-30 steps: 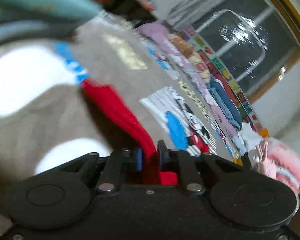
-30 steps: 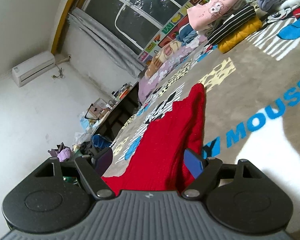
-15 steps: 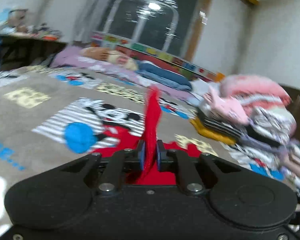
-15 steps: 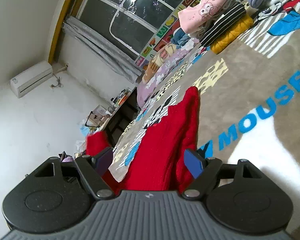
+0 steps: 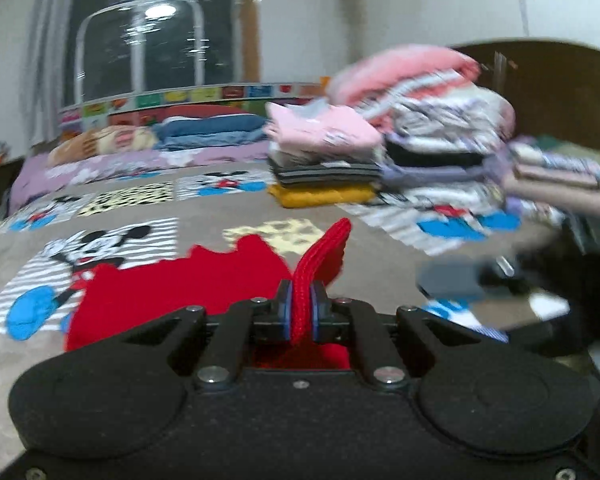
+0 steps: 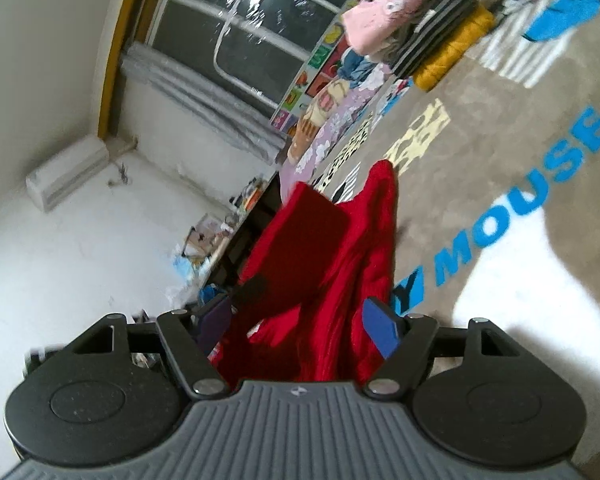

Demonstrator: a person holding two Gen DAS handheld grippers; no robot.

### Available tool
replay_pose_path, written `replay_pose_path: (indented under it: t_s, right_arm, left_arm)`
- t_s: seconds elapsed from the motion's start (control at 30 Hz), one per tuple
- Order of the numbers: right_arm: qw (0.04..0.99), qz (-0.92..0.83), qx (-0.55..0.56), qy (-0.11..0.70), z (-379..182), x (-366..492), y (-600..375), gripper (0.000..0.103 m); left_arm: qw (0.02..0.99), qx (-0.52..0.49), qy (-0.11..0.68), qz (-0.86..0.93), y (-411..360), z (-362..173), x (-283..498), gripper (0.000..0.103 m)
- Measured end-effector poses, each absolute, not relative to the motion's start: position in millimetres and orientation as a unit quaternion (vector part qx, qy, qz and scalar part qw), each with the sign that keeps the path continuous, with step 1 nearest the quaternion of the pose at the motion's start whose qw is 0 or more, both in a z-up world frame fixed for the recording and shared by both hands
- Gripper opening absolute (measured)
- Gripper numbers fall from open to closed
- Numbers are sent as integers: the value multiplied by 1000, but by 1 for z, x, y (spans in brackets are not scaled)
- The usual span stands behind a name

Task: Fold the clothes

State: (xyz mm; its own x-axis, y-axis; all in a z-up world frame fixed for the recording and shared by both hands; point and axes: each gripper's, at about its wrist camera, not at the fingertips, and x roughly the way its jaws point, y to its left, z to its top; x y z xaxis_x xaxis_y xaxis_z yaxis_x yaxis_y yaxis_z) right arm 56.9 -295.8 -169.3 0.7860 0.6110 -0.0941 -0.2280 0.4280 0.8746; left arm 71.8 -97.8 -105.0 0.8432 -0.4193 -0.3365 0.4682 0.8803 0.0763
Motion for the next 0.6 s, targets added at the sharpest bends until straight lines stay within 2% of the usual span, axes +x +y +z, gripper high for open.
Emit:
replay_pose_path:
  t_s: [0.07,0.1,0.13,0.2,0.4,0.6]
  right_arm:
    - [810,246,492,201,-175,58,-301,73]
    - [805,239,505,201,-180,59,-304,73]
    - [800,233,514,202,-184,61,-306,73]
    - [793,223,529,204,-191,64,-308,73]
    - [792,216,533,206,-195,70,-305,71]
    - [791,215,515,251,-187,72,-291,70]
  left_arm:
    - [946,99,168,-259,-108,-113,71,6]
    - [939,103,182,-274,-112,-117,71,10]
    - [933,104,192,-286,-114,-121,70,25]
    - [928,105,191,-303,-112,-121,63,42]
    - [936,76,173,-296,-66,-97,44,43]
    - [974,-60,166,-139,79,-72,46,43]
